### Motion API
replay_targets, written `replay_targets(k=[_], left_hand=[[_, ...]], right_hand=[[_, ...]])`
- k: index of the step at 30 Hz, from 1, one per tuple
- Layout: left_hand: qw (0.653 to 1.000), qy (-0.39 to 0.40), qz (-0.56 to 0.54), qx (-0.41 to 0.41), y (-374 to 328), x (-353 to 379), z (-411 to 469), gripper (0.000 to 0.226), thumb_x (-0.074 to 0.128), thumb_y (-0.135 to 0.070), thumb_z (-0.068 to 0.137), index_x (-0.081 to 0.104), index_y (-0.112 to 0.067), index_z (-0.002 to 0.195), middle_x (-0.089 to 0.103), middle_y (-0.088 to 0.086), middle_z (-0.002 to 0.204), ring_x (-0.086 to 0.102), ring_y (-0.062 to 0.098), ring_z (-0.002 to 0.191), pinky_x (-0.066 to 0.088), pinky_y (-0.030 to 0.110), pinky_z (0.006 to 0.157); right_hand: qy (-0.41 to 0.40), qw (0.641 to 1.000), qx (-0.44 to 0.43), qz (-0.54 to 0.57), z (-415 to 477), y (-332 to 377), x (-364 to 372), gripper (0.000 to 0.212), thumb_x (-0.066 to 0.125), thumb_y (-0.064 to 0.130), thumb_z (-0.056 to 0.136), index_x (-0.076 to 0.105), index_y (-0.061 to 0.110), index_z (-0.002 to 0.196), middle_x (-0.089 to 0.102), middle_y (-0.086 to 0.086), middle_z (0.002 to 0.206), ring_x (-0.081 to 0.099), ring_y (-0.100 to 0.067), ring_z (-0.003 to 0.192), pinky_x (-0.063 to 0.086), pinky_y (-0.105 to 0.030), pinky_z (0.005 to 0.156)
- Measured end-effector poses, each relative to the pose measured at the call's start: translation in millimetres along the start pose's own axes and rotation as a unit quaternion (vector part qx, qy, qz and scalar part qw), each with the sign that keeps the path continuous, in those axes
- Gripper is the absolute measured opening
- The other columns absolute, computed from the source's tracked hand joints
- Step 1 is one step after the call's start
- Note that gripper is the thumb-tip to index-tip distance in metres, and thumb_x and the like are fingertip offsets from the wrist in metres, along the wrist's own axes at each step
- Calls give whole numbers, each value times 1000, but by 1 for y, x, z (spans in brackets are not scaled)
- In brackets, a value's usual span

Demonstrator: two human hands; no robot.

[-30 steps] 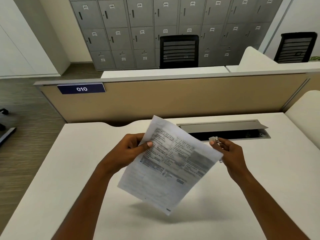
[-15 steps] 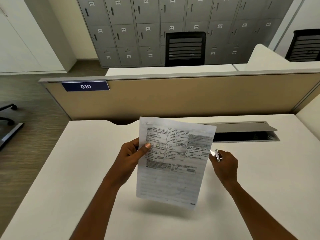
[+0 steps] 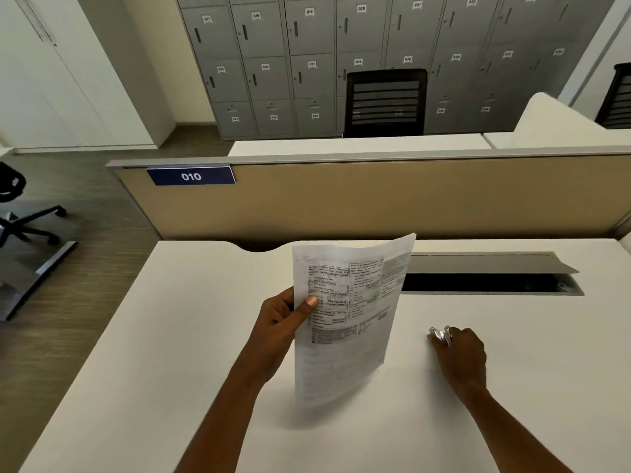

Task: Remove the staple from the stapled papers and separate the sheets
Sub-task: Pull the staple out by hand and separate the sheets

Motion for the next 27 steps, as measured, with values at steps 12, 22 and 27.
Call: replay_targets(k=[12,22,27], left_hand=[[1000,-5,-9,-1,-3,4,-3,29,54,-13,101,70,-12,125,75,8,122,70,27,116,59,37,94],[999,11,-41,19,-20,10,-6,34,57,-17,96,68,-9,127,73,9,125,69,27,119,57,39,99],[998,13,-62,28,-33,16,-9,34,57,-16,96,67,-9,128,73,11,126,68,27,120,58,39,98]], right_hand=[[23,1000,8,-16,0,-10,6,39,77,35,85,67,-3,89,47,-8,82,60,-39,82,41,-34,69],[82,916,-117,375,-26,116,-93,38,55,48,93,71,21,113,75,3,109,69,-17,100,57,-36,85],[217,814,-164,514,-46,165,-134,56,60,70,83,73,27,115,74,-6,118,71,-22,109,59,-31,85]])
Point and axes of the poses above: each hand's wrist, its own z-axis towards the middle knuckle, its own x-axis out of the palm, y = z × x, the point moved 2 cm from there along z, towards the middle knuckle
